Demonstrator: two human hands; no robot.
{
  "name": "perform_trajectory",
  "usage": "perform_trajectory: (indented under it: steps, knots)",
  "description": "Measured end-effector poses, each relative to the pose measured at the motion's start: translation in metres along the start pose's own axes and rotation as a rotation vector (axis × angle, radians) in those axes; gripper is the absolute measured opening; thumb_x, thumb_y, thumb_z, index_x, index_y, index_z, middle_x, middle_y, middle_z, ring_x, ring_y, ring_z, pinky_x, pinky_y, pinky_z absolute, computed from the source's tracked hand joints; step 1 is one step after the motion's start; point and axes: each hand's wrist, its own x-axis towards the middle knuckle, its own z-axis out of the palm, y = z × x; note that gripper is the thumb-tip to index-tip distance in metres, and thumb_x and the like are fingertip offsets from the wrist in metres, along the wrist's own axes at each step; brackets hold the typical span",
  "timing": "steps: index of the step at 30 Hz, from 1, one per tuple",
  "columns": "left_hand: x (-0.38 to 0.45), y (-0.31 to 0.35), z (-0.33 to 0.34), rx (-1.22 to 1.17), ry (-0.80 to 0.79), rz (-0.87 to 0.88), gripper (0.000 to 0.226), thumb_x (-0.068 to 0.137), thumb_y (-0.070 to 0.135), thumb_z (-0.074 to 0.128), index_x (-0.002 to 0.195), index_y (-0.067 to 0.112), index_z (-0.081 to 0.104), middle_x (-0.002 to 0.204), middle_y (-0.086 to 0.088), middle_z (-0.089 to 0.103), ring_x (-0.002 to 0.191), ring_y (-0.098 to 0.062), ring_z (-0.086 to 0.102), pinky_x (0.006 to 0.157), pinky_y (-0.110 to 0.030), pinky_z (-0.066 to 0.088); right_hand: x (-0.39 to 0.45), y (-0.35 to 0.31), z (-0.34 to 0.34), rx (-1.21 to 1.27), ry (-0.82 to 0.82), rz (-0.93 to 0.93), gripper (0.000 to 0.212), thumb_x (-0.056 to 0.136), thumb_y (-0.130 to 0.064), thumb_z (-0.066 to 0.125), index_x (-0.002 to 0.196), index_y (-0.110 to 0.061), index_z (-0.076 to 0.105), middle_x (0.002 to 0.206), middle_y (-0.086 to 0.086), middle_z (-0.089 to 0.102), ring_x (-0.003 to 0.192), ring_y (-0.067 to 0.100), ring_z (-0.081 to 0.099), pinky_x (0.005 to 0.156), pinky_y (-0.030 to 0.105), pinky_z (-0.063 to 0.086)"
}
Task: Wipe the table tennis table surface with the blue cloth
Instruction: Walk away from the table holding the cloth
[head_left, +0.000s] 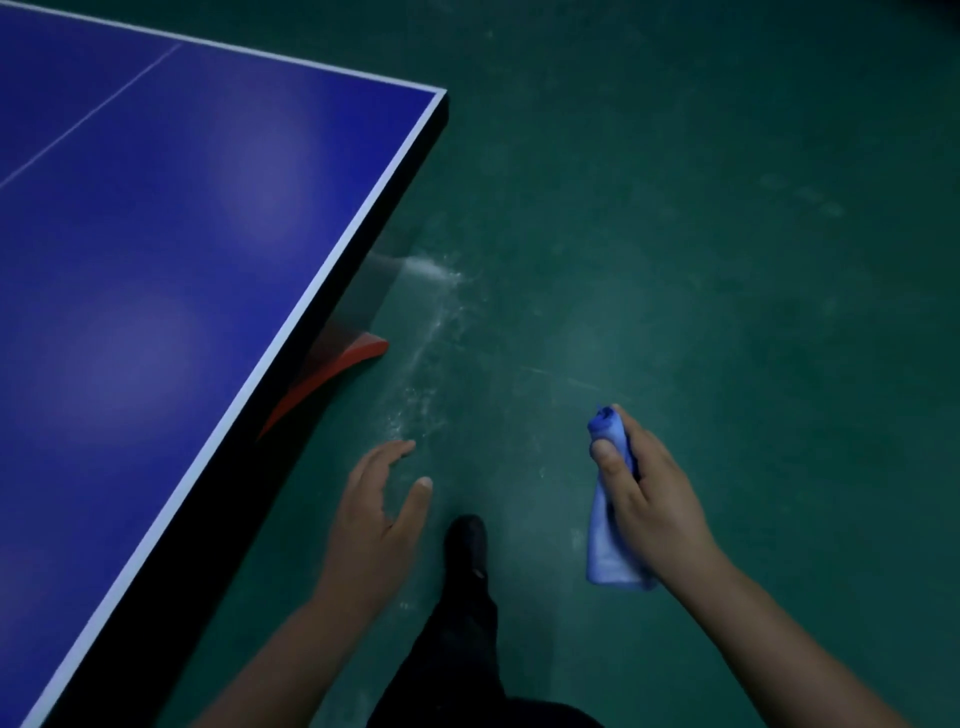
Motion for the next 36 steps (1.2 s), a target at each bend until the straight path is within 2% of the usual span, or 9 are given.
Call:
perform_trajectory:
  steps: [6, 10, 15, 20, 22, 24, 28, 31, 36]
  knots:
    - [0.182, 0.046, 0.022, -0.056, -0.023, 0.042, 0.036, 0.086, 0.034, 0.057, 0.122, 0.033, 0.055, 0.125, 0.028, 0.049, 0.117, 0.02, 0.043, 0.099, -0.003, 0.029, 0.151, -0.04, -0.03, 0.008, 0.074, 0.053, 0.065, 0.089, -0.054, 0.043, 0.144, -0.021, 0.049, 0.139, -0.009, 0.056, 0.127, 0.006, 0.05, 0.1, 0.021, 0.034]
    - [0.294, 0.09, 0.056, -0.07, -0.065, 0.084, 0.032, 0.091, 0.029, 0.059, 0.122, 0.03, 0.057, 0.124, 0.017, 0.055, 0.117, 0.018, 0.044, 0.1, -0.006, 0.031, 0.246, -0.048, -0.063, 0.021, 0.14, 0.082, 0.063, 0.089, -0.053, 0.043, 0.143, -0.022, 0.05, 0.137, -0.011, 0.057, 0.126, 0.004, 0.05, 0.099, 0.021, 0.034]
    - [0.427, 0.14, 0.125, -0.063, -0.132, 0.145, 0.034, 0.085, 0.046, 0.052, 0.118, 0.042, 0.054, 0.128, 0.022, 0.054, 0.122, 0.012, 0.046, 0.102, -0.005, 0.03, 0.382, -0.036, -0.099, 0.044, 0.177, 0.126, 0.062, 0.092, -0.056, 0.045, 0.145, -0.023, 0.048, 0.136, -0.015, 0.054, 0.122, -0.003, 0.047, 0.098, 0.02, 0.032]
    - [0.552, 0.181, 0.196, -0.062, -0.105, 0.07, 0.034, 0.083, 0.054, 0.053, 0.117, 0.05, 0.05, 0.128, 0.02, 0.055, 0.122, 0.005, 0.049, 0.108, -0.025, 0.039, 0.536, -0.027, -0.139, 0.053, 0.112, 0.112, 0.068, 0.087, -0.056, 0.043, 0.145, -0.022, 0.047, 0.14, -0.014, 0.053, 0.126, -0.002, 0.046, 0.101, 0.017, 0.031]
    - [0.602, 0.204, 0.213, -0.063, -0.106, 0.034, 0.033, 0.089, 0.045, 0.062, 0.118, 0.052, 0.048, 0.129, 0.022, 0.053, 0.123, 0.006, 0.049, 0.107, -0.031, 0.041, 0.6, -0.034, -0.156, 0.04, 0.079, 0.09, 0.067, 0.088, -0.057, 0.043, 0.145, -0.022, 0.048, 0.143, -0.012, 0.053, 0.129, -0.001, 0.046, 0.103, 0.015, 0.031]
    - [0.652, 0.221, 0.223, -0.046, -0.118, 0.054, 0.032, 0.093, 0.039, 0.062, 0.119, 0.052, 0.047, 0.129, 0.027, 0.05, 0.123, 0.01, 0.046, 0.106, -0.024, 0.039, 0.664, -0.04, -0.174, 0.008, 0.037, 0.058, 0.067, 0.092, -0.062, 0.041, 0.145, -0.022, 0.049, 0.141, -0.011, 0.055, 0.128, 0.001, 0.048, 0.104, 0.018, 0.033]
    - [0.76, 0.249, 0.23, -0.036, -0.03, 0.062, 0.035, 0.085, 0.057, 0.049, 0.119, 0.049, 0.049, 0.126, 0.026, 0.052, 0.119, 0.014, 0.046, 0.097, -0.003, 0.032, 0.791, -0.066, -0.194, -0.002, -0.019, 0.008, 0.067, 0.094, -0.066, 0.04, 0.145, -0.023, 0.049, 0.139, -0.013, 0.056, 0.128, 0.002, 0.049, 0.107, 0.024, 0.037]
    - [0.842, 0.249, 0.241, -0.072, 0.026, -0.001, 0.033, 0.086, 0.048, 0.057, 0.119, 0.046, 0.052, 0.125, 0.022, 0.057, 0.117, 0.011, 0.05, 0.099, -0.01, 0.037, 0.887, -0.085, -0.185, -0.016, -0.071, -0.012, 0.068, 0.093, -0.066, 0.042, 0.145, -0.023, 0.048, 0.138, -0.012, 0.057, 0.127, 0.003, 0.05, 0.107, 0.025, 0.038]
    - [0.981, 0.225, 0.259, -0.117, 0.079, -0.086, 0.031, 0.087, 0.043, 0.067, 0.116, 0.046, 0.058, 0.123, 0.02, 0.061, 0.114, 0.007, 0.055, 0.1, -0.015, 0.041, 1.042, -0.108, -0.152, -0.013, -0.119, -0.015, 0.067, 0.091, -0.061, 0.044, 0.145, -0.022, 0.049, 0.14, -0.013, 0.055, 0.128, -0.001, 0.048, 0.101, 0.014, 0.033]
